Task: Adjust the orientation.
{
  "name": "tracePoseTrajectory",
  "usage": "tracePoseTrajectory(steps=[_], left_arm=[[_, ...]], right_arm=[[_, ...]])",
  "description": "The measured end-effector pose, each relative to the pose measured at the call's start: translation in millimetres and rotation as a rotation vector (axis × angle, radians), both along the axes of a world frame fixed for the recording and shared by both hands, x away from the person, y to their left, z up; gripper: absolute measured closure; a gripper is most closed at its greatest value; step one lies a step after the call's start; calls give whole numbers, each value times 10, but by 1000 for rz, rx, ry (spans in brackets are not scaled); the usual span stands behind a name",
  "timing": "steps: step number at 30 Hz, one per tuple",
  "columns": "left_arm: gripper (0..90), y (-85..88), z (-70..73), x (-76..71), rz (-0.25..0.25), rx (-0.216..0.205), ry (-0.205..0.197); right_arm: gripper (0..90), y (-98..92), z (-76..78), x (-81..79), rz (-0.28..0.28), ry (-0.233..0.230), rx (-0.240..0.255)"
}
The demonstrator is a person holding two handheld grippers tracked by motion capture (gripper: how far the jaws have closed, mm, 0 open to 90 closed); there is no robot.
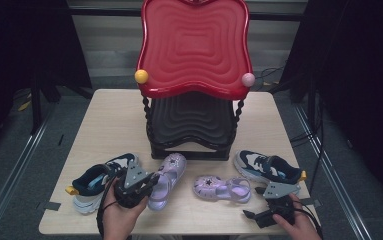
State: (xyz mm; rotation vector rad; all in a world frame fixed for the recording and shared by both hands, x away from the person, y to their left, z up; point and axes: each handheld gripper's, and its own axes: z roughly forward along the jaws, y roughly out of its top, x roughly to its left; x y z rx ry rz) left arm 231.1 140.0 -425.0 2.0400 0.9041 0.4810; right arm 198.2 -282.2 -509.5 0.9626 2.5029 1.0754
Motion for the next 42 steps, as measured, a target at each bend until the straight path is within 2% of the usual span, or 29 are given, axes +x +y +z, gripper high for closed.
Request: tracePoseTrajectory(steps=[10,28,33,42], left_arm=[[826,-4,122,-28,11,-44,-45],[826,-37,312,-47,31,-89,-109],[825,-46,342,-33,49,-114,-123],[825,-106,405,29,68,-130,-147]], right_arm=[[95,0,0,0,-1,1,0],[95,0,0,0,0,0,0],[95,0,0,0,0,0,0],[96,0,0,0,-1,1,0]])
